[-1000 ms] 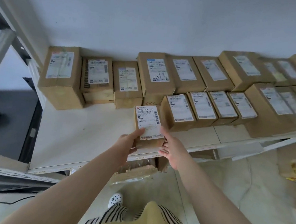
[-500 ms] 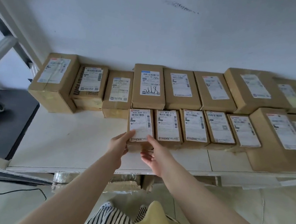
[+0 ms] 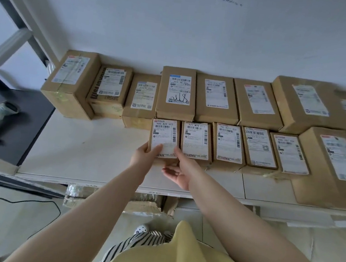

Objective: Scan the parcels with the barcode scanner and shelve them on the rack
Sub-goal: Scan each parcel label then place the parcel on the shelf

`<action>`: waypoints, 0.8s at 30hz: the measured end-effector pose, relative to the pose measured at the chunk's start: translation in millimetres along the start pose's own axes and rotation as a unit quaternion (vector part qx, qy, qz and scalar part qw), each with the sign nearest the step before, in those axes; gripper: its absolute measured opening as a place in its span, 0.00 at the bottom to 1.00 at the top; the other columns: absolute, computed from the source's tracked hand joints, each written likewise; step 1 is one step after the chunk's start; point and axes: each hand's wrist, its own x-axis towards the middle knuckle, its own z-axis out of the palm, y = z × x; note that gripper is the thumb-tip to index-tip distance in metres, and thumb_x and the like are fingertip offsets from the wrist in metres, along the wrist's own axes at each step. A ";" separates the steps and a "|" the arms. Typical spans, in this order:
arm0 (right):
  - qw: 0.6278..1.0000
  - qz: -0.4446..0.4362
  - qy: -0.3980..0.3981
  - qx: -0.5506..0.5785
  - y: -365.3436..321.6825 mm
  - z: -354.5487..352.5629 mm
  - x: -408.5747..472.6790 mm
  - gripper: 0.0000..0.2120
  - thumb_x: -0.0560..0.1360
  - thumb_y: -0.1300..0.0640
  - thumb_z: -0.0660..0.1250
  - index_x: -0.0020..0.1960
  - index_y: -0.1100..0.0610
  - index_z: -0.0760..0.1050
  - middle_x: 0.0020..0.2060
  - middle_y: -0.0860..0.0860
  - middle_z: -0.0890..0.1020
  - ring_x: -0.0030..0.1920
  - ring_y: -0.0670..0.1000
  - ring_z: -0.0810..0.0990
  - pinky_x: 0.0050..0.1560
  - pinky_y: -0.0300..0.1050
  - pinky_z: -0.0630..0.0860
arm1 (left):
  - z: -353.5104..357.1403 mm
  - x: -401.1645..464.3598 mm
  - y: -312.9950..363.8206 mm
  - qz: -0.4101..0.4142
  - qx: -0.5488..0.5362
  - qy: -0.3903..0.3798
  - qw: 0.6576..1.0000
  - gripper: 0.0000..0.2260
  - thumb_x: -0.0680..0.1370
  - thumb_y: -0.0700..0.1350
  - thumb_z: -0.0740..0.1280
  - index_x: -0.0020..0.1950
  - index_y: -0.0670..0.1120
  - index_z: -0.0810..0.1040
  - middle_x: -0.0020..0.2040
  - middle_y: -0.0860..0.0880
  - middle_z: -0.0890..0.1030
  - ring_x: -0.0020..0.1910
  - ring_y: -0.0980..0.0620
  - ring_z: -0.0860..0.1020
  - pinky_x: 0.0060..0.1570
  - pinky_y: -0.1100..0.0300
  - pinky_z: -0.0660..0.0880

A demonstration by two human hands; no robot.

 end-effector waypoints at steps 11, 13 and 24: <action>0.999 0.006 -0.009 0.045 -8.7 -23.6 -1.6 0.39 0.74 0.39 0.69 0.78 0.53 0.58 0.56 0.70 0.80 0.56 0.67 0.81 0.57 0.58 0.81 | -0.1 12.1 10.7 -0.011 0.066 -0.045 0.997 0.15 0.81 0.49 0.67 0.66 0.45 0.79 0.57 0.45 0.84 0.54 0.46 0.80 0.54 0.56 0.73; 1.000 0.000 -0.011 0.025 -8.5 -26.3 0.0 0.39 0.74 0.38 0.69 0.78 0.52 0.59 0.55 0.70 0.81 0.56 0.66 0.81 0.59 0.58 0.80 | 5.4 13.4 6.6 -0.008 0.086 -0.040 0.995 0.23 0.80 0.55 0.67 0.73 0.49 0.73 0.62 0.46 0.81 0.58 0.46 0.79 0.60 0.52 0.74; 0.999 -0.020 -0.012 -0.025 -7.4 -25.9 -1.7 0.37 0.75 0.38 0.68 0.77 0.55 0.60 0.54 0.70 0.81 0.56 0.66 0.82 0.59 0.58 0.80 | 11.2 12.0 1.5 -0.015 0.008 -0.047 0.999 0.24 0.79 0.53 0.70 0.74 0.55 0.70 0.62 0.49 0.82 0.61 0.45 0.79 0.69 0.44 0.72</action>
